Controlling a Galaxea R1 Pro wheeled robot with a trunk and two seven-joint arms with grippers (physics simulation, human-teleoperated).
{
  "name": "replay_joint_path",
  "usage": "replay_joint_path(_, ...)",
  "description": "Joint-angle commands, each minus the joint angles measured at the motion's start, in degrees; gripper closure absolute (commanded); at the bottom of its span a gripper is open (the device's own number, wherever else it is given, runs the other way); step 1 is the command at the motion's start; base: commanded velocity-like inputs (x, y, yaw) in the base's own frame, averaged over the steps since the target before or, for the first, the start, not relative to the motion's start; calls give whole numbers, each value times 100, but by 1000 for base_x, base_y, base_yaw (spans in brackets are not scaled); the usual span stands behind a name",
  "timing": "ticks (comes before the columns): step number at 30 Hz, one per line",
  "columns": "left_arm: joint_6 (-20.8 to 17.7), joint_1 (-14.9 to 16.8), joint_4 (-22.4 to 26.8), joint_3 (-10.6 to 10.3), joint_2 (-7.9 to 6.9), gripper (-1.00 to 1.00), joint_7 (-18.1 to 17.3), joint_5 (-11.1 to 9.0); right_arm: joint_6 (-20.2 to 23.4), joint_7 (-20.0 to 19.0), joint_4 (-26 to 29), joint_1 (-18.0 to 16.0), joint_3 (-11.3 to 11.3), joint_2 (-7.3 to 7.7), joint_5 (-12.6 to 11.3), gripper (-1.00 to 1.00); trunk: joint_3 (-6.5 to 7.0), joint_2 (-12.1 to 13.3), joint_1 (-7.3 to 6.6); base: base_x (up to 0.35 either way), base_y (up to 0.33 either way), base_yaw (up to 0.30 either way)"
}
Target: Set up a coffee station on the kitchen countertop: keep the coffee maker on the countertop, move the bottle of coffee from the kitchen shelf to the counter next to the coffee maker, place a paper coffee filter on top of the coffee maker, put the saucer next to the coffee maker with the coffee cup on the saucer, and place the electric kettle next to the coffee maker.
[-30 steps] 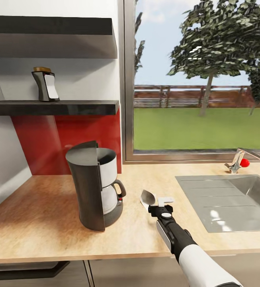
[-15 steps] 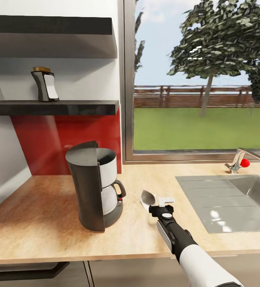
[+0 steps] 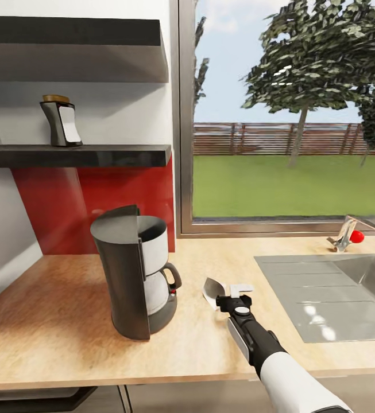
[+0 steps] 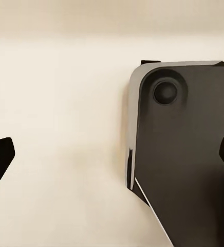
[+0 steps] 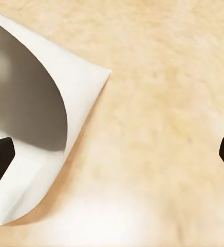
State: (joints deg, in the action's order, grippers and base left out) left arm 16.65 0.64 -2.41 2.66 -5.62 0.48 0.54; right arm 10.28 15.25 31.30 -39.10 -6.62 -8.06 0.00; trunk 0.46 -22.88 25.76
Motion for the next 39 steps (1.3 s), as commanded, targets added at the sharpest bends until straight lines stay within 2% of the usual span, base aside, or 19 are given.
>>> replay_joint_path(1,40,7,-23,24,0,-100,5,7,44,39,7,1,-32,5,0,-100,-2,-4,2,2,0,0)
replay_joint_path(8,38,-12,-23,24,0,-100,7,7,49,43,1,-1,-32,8,0,-100,-2,-4,2,74,0,0)
replay_joint_path(16,39,-85,-25,25,-1,-100,14,7,5,44,-153,8,-32,84,-14,-100,-2,-4,2,62,0,0)
replay_joint_path(21,14,-90,-25,26,0,-100,14,5,-337,40,-423,8,-32,85,-15,-100,-2,-4,2,1,0,0)
replay_joint_path(27,-142,-91,-23,24,0,-100,28,-1,-369,39,-493,8,-32,85,-17,-100,-2,-4,2,19,0,0)
replay_joint_path(39,-145,-93,-23,24,4,-100,31,7,-369,39,-498,8,-32,85,-17,-100,-2,-4,2,8,0,0)
